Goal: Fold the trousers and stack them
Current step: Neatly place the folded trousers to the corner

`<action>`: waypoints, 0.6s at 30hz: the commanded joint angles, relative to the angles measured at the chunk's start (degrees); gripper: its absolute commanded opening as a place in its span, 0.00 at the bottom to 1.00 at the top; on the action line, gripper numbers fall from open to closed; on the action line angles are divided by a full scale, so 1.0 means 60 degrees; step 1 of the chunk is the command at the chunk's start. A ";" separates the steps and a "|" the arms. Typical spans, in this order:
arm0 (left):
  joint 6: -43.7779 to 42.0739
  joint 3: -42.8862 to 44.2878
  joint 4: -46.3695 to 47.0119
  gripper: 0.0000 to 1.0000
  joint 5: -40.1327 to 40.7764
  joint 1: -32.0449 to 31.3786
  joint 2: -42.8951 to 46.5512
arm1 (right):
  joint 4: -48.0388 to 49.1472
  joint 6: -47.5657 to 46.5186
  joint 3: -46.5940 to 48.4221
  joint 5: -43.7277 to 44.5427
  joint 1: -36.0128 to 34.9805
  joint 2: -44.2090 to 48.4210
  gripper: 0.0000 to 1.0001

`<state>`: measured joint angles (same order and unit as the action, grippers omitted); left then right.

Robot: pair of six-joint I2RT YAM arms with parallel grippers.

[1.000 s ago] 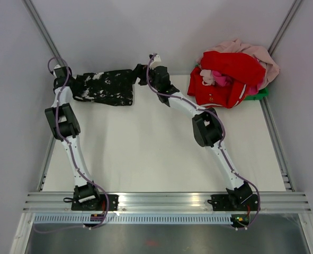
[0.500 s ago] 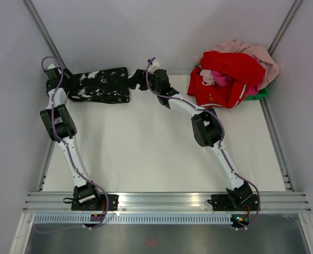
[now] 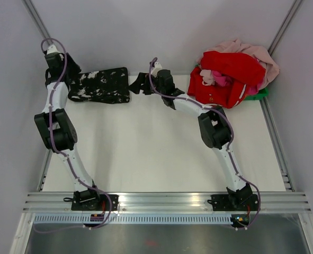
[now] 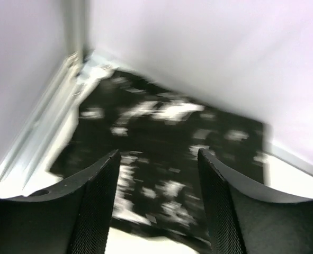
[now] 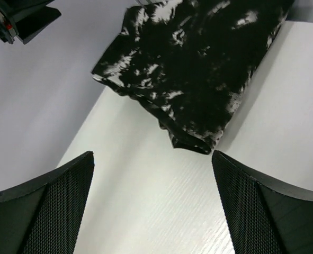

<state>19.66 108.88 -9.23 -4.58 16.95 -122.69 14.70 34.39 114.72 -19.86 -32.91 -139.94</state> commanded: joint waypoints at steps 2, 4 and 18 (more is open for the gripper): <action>-0.0334 -0.1489 0.1303 0.59 0.0719 -0.0715 0.1420 | 0.0450 -0.0019 -0.1111 -0.0309 0.0284 0.1890 0.98; 0.0046 -0.1798 0.1437 0.52 0.0588 -0.0701 0.1333 | 0.0494 -0.0092 -0.1685 -0.0178 0.0343 0.2635 0.98; 0.3254 -0.2414 0.2916 0.02 -0.0715 0.0529 -0.0600 | 0.0025 -0.0342 -0.5363 0.0951 0.0518 0.5232 0.98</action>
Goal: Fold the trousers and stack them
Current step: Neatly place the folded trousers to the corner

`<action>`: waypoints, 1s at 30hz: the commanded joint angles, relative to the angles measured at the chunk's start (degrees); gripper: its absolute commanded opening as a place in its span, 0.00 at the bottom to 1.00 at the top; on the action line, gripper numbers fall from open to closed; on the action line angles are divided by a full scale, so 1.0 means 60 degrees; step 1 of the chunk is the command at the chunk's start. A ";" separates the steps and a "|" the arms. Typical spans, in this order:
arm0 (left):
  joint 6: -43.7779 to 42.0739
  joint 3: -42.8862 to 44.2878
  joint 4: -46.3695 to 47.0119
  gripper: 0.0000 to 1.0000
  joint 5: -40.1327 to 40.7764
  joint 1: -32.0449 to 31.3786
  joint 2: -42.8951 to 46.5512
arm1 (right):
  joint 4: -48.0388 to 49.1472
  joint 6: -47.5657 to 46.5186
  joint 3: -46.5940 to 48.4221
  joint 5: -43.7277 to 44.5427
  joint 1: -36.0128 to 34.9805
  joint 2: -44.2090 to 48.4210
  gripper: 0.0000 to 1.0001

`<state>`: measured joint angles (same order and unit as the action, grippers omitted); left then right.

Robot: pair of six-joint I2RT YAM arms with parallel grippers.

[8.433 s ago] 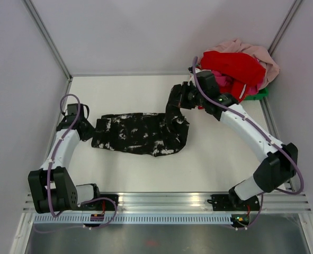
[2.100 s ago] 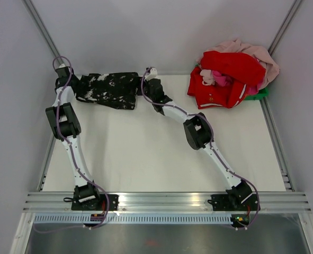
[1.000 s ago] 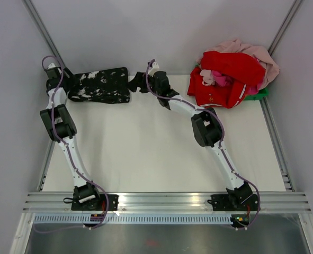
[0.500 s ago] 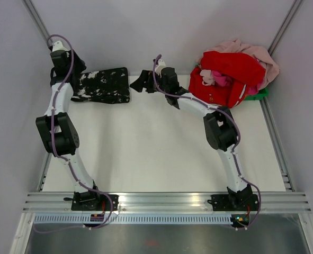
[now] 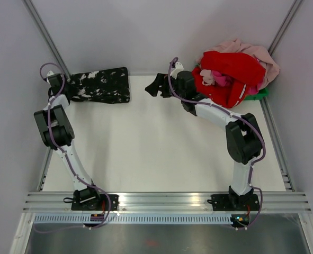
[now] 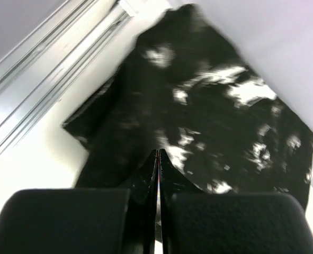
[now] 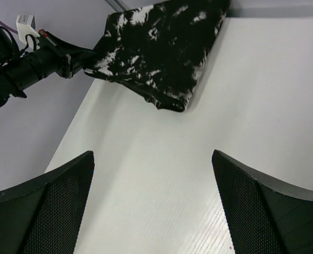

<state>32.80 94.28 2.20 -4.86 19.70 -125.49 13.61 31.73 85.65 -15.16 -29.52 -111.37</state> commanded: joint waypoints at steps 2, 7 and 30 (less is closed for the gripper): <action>0.1213 -0.0083 0.1083 0.02 -0.0771 0.0114 -0.0325 | 0.0252 0.0337 -0.0768 0.0299 -0.0032 0.0559 0.98; 0.1170 -0.0640 0.1523 0.03 -0.1400 0.0348 -0.0048 | -0.0302 0.0177 -0.0637 0.0329 -0.0046 0.0763 0.98; -0.2302 -0.5091 -0.2738 0.91 -0.0991 -0.2376 1.1081 | -0.2895 -0.2036 -0.3257 0.4135 -0.0032 0.7424 0.98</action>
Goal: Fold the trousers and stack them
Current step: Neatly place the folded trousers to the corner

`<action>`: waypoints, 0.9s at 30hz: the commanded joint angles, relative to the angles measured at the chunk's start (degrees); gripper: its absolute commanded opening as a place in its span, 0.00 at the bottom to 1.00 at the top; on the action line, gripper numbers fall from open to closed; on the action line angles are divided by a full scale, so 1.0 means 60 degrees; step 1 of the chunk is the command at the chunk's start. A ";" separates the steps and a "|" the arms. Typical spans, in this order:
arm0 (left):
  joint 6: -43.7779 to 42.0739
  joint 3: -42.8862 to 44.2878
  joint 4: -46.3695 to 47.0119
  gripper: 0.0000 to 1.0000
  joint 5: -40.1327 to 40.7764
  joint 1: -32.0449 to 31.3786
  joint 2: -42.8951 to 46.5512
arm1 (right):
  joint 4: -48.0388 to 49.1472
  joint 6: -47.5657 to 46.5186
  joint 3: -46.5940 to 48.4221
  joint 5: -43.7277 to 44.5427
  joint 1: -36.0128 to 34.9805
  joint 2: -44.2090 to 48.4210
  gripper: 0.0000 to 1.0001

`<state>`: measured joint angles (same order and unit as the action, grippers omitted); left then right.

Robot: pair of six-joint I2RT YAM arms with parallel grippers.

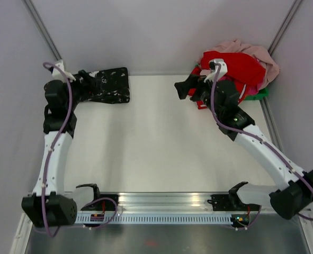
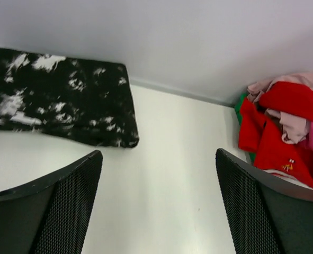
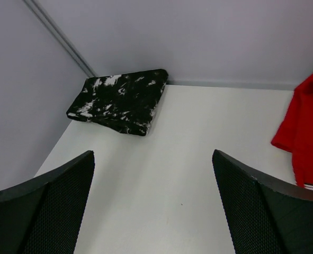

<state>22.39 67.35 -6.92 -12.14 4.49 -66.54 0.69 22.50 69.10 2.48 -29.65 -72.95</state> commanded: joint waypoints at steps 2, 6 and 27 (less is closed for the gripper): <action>-0.0787 -0.1129 -0.1628 0.96 0.0251 0.0160 0.2615 | -0.0832 -0.0528 -0.1041 0.2103 -0.0010 0.1535 0.98; -0.1387 -0.1644 -0.2476 1.00 0.0354 0.0160 0.4419 | -0.0730 -0.0353 -0.2095 0.2955 -0.0024 0.2940 0.98; -0.1374 -0.3184 -0.3681 1.00 0.0735 -0.0089 0.7238 | -0.0714 0.0278 -0.5468 0.3556 -0.0024 0.6490 0.98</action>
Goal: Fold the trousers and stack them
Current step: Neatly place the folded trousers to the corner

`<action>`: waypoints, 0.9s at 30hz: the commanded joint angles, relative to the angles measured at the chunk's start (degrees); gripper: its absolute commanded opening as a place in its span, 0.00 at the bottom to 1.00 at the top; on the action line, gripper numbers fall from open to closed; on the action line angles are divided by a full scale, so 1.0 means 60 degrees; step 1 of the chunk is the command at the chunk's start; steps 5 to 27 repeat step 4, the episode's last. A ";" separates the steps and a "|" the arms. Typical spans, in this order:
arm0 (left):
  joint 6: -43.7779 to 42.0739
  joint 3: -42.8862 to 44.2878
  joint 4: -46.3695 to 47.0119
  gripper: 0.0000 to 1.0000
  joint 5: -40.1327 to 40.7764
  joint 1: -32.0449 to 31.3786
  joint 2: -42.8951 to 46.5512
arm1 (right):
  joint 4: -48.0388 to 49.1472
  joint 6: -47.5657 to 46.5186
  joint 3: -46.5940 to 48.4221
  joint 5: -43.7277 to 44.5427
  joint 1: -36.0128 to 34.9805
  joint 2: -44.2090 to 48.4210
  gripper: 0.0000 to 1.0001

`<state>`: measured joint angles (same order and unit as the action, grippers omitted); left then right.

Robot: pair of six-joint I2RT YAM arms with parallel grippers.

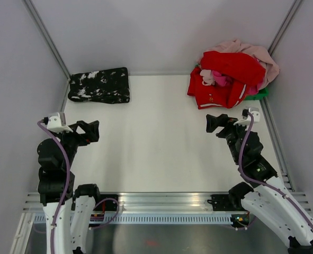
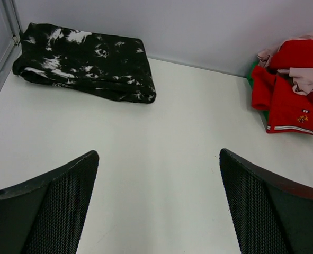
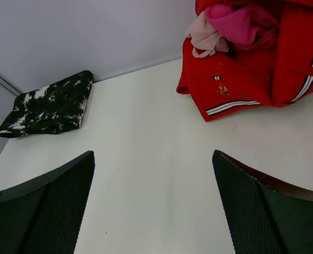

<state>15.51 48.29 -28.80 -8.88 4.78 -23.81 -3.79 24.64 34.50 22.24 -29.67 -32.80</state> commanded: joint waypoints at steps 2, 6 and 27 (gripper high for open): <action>-0.0226 -0.0007 -0.0078 1.00 0.0323 -0.0181 0.0116 | 0.0017 -0.0108 0.0256 0.0322 -0.0021 -0.0247 0.98; -0.0226 -0.0123 -0.0079 1.00 0.0585 -0.0225 0.0160 | 0.0192 -0.0210 0.0168 0.0132 -0.0035 -0.0218 0.98; -0.0226 -0.0123 -0.0079 1.00 0.0585 -0.0225 0.0160 | 0.0192 -0.0210 0.0168 0.0132 -0.0035 -0.0218 0.98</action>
